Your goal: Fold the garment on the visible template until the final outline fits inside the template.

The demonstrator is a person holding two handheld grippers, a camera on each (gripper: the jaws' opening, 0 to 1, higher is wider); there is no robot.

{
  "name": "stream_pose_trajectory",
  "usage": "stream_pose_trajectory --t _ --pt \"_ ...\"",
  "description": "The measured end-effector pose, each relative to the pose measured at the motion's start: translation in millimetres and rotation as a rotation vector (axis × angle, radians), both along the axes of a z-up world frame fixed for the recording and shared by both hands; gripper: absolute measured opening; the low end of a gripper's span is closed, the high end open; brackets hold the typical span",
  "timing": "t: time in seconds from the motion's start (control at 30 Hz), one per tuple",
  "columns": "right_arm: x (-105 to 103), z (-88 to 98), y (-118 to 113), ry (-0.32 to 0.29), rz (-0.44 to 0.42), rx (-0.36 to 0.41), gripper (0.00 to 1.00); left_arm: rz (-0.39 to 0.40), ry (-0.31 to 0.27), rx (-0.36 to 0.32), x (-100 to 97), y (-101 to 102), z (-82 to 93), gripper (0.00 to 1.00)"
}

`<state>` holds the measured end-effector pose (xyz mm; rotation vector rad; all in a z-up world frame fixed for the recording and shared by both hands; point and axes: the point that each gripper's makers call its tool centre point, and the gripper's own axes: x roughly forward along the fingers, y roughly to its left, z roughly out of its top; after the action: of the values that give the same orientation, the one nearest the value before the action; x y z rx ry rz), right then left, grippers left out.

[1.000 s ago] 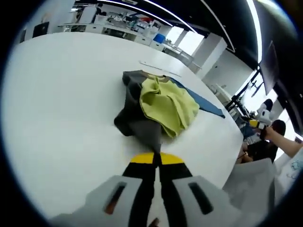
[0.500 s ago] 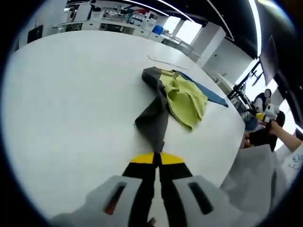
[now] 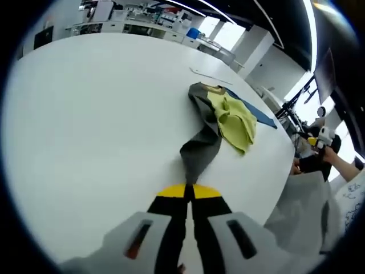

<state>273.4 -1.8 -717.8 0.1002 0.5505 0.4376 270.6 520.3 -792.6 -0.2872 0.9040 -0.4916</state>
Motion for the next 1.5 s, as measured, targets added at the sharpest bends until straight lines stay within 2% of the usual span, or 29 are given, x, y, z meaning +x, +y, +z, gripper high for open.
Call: stream_pose_trajectory --t 0.3,0.37,0.5,0.67,0.8,0.93,1.1,1.17,1.27,1.33,1.43,1.5 --pt "-6.2 -5.7 12.9 -0.006 -0.02 -0.002 1.0 -0.02 0.029 0.011 5.4 37.9 -5.6 0.0" --pt "-8.3 -5.3 15.4 -0.008 -0.026 -0.002 1.0 -0.024 0.038 0.025 11.7 55.7 -9.5 0.0" --pt "-12.4 -4.0 17.2 -0.005 -0.035 -0.007 1.0 -0.019 0.052 0.033 9.6 63.9 -10.1 0.0" --pt "-16.6 -4.8 16.2 0.004 -0.049 -0.017 1.0 -0.027 0.111 0.034 19.7 81.4 -15.4 0.0" --pt "-17.8 -5.2 17.1 0.003 -0.063 -0.007 1.0 -0.022 0.141 0.048 16.7 82.5 -18.7 0.0" --pt "-20.8 -9.7 19.7 0.011 -0.062 -0.012 1.0 0.004 0.179 0.04 23.9 90.4 -22.6 0.0" --pt "-24.0 -12.6 18.3 0.021 -0.067 -0.014 1.0 -0.001 0.202 0.074 34.7 98.9 -28.3 0.0" --pt "-25.7 -12.9 19.7 0.022 -0.073 -0.018 1.0 0.007 0.208 0.074 45.5 104.9 -30.9 0.0" --pt "-26.3 -13.7 19.8 0.024 -0.078 -0.017 0.98 0.005 0.216 0.087 46.9 102.9 -33.1 0.0" --pt "-26.2 -14.0 27.1 0.027 -0.068 -0.029 0.93 -0.002 0.219 0.09 44.4 98.4 -33.3 0.0" --pt "-21.3 -17.2 35.0 0.033 -0.044 -0.026 0.95 -0.008 0.223 0.092 41.4 97.8 -35.3 0.0" --pt "-12.7 -19.2 49.8 0.039 -0.015 -0.034 0.94 0.002 0.224 0.075 38.3 97.4 -34.4 0.0"
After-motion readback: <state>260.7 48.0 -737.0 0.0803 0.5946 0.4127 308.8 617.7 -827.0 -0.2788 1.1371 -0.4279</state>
